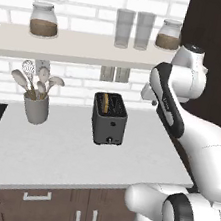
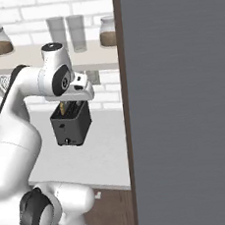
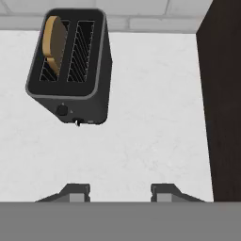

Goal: Start the toaster. Once the lever pops up, take the bread to the plate on the dining counter.

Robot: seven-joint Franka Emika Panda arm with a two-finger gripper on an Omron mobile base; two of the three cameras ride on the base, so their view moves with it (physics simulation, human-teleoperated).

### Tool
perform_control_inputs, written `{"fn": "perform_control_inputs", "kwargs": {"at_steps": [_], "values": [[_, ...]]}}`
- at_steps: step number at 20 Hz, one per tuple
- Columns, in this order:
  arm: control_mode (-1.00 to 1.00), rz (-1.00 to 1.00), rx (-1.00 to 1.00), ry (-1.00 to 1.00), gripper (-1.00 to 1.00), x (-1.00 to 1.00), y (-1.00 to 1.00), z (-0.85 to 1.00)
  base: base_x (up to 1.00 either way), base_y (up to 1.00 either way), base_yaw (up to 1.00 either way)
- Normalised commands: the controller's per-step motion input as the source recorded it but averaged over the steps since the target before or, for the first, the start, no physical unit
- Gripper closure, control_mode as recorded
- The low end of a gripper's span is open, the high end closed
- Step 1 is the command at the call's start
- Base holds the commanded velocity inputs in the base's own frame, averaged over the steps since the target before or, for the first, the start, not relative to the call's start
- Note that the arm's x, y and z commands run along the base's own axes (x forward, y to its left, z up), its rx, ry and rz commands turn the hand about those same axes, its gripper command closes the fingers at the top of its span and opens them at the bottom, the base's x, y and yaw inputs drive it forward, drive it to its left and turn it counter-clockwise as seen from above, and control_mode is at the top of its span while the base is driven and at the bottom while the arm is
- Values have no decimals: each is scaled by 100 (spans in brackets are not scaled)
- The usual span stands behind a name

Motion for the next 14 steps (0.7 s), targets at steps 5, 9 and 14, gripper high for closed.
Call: {"fn": "perform_control_inputs", "kwargs": {"at_steps": [5, 9, 14], "values": [[-100, 0, 2, -1, -100, -22, 3, 0, 0, 0, 0], [-100, 0, 4, -2, -100, -29, 31, -6, 0, 0, 0], [-100, 0, -2, -6, -100, 0, 53, -9, 0, 0, 0]]}}
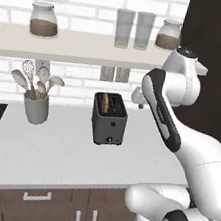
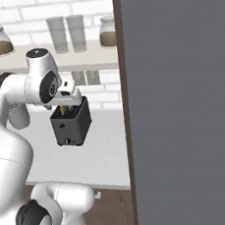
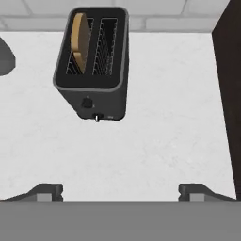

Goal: Start the toaster. Once the lever pops up, take the bread to the plate on the dining counter.

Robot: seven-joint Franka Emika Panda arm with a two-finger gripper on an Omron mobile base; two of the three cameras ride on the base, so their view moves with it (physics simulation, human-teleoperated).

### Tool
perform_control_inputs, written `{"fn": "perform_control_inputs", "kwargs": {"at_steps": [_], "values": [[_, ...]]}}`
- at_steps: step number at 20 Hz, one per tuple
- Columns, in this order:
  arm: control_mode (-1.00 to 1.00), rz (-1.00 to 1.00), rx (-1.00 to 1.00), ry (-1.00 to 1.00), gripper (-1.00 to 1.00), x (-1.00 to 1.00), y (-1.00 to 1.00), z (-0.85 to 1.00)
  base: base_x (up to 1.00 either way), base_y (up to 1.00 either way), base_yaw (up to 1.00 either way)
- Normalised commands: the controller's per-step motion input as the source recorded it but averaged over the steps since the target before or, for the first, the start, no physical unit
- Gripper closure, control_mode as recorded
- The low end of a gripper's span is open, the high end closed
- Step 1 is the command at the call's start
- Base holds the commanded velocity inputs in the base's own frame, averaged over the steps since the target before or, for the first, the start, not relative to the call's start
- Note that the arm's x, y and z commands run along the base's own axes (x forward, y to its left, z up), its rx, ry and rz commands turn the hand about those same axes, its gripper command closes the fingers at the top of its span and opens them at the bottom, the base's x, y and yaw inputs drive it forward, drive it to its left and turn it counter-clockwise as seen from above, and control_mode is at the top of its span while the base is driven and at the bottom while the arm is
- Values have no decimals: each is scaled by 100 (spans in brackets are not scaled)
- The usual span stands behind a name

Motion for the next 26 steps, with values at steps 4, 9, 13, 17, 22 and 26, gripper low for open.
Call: {"fn": "perform_control_inputs", "kwargs": {"at_steps": [4, 9, 13, 17, 22, 26], "values": [[-100, 2, -2, -16, 100, 8, 44, -45, 0, 0, 0], [-100, 5, -4, -11, 100, 13, 52, -39, 0, 0, 0], [-100, 2, -4, 0, 100, 22, 38, -33, 0, 0, 0], [-100, 0, -1, 0, 100, 19, 20, -27, 0, 0, 0], [-100, 0, 0, 0, 100, 23, 2, -22, 0, 0, 0], [-100, 0, 0, -4, 100, 32, 0, -19, 0, 0, 0]]}}
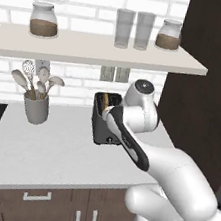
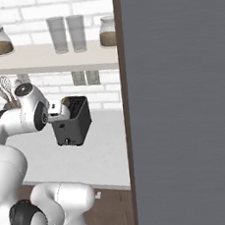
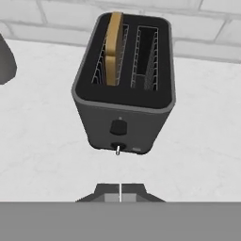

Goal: Start the toaster. Once the lever pops up, take the bread to the plate on the dining counter.

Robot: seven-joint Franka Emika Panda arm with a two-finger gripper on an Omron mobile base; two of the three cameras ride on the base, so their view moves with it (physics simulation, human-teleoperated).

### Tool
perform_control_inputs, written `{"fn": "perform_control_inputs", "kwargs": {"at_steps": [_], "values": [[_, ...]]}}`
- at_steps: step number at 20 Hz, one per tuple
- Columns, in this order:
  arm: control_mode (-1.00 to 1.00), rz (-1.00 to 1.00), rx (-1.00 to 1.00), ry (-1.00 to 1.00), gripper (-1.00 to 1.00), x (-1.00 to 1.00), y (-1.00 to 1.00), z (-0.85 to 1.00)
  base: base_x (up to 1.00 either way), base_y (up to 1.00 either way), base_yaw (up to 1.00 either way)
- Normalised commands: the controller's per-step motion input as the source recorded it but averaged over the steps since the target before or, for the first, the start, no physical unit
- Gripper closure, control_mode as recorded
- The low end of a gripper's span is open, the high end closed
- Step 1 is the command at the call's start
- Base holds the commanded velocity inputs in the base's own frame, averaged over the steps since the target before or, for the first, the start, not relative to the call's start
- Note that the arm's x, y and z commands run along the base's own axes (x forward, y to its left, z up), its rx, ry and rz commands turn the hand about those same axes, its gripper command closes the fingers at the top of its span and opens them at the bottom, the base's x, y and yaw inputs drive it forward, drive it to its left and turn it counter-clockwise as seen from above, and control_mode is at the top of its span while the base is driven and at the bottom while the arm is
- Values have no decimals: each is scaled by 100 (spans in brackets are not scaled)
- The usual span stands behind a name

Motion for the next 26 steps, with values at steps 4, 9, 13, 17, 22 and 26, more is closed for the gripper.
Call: {"fn": "perform_control_inputs", "kwargs": {"at_steps": [4, 9, 13, 17, 22, 26], "values": [[-100, 0, 0, -3, 100, 28, 4, -12, 0, 0, 0], [-100, 0, 0, -1, 100, 24, 4, -23, 0, 0, 0], [-100, 0, 0, 0, 100, 16, 0, -32, 0, 0, 0], [-100, 0, 0, 0, 100, 28, 0, -16, 0, 0, 0], [-100, 0, 0, 0, 100, 30, 5, -19, 0, 0, 0], [-100, 0, 0, 0, 100, 26, 13, -48, 0, 0, 0]]}}
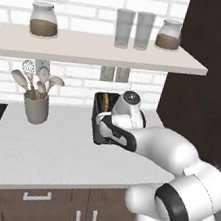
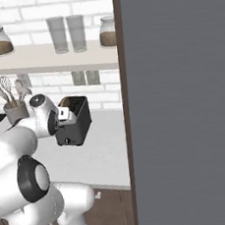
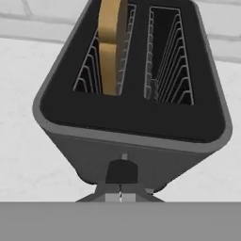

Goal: Start the toaster. Once the lever pops up, take the bread to the plate on the dining counter.

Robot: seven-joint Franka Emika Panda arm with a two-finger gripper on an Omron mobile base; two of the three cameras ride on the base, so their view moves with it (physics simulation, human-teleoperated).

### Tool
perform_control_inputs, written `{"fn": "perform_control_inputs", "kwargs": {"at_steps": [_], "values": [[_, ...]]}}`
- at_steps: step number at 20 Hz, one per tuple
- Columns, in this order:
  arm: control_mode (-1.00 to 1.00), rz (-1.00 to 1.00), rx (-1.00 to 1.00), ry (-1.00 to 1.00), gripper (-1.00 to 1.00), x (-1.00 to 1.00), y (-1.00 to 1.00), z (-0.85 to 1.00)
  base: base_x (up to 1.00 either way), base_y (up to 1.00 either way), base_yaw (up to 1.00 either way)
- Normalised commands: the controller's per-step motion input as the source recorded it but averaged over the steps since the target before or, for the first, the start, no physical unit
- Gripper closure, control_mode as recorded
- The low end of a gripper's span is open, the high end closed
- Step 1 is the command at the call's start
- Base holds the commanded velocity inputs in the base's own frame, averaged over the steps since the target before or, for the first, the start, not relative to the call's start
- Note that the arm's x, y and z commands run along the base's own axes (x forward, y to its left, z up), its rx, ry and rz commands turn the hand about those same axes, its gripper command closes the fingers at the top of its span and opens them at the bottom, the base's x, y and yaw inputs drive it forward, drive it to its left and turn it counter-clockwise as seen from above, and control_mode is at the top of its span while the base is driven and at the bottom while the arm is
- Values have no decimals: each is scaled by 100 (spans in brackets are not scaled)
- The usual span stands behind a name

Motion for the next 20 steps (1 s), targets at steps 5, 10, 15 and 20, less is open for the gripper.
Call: {"fn": "perform_control_inputs", "kwargs": {"at_steps": [5, 10, 15, 20], "values": [[-100, 0, 1, 0, 100, 33, 21, -40, 0, 0, 0], [-100, 0, 3, 0, 100, 25, 9, -31, 0, 0, 0], [-100, 0, 2, 0, 100, -1, -14, -64, 0, 0, 0], [-100, 0, -1, 0, 100, -28, -46, -100, 0, 0, 0]]}}
